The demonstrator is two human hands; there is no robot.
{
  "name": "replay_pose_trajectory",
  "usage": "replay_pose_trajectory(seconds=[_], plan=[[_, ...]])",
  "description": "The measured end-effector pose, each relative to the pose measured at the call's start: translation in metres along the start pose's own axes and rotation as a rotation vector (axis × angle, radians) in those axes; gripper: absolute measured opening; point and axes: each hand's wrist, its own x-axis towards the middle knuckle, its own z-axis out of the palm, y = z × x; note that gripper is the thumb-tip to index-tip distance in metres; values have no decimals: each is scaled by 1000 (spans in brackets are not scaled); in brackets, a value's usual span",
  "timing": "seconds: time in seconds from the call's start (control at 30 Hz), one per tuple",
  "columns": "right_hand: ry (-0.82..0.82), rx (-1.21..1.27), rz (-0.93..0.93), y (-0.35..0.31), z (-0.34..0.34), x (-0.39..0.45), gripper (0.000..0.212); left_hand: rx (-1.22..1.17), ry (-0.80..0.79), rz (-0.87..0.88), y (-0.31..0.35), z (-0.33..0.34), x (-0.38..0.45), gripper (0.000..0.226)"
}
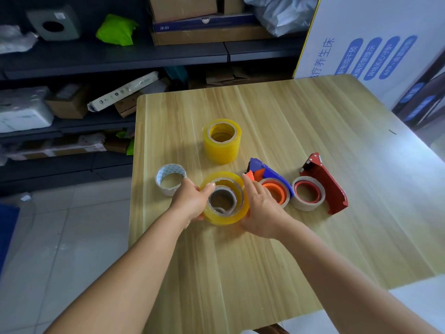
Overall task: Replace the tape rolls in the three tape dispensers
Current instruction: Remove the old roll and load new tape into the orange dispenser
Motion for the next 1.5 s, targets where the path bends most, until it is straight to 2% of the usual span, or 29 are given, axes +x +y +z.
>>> replay_pose_trajectory(seconds=[0.17,0.47,0.73,1.0,1.2,1.5], plan=[[-47,-98,60,-4,3,8,119,-4,-1,-32,-2,3,6,42],[-67,-130,50,-8,1,20,109,-50,-58,-106,-8,1,12,39],[-109,-114,99,-8,-4,24,112,30,-32,-25,-8,2,18,38],[-137,-90,94,-6,-7,27,110,64,-63,-30,-14,0,22,38],[-107,-75,99,-11,0,24,120,-38,-25,-50,-18,10,17,41],[-13,-33,129,-5,2,14,124,-41,-33,71,-18,13,18,31]])
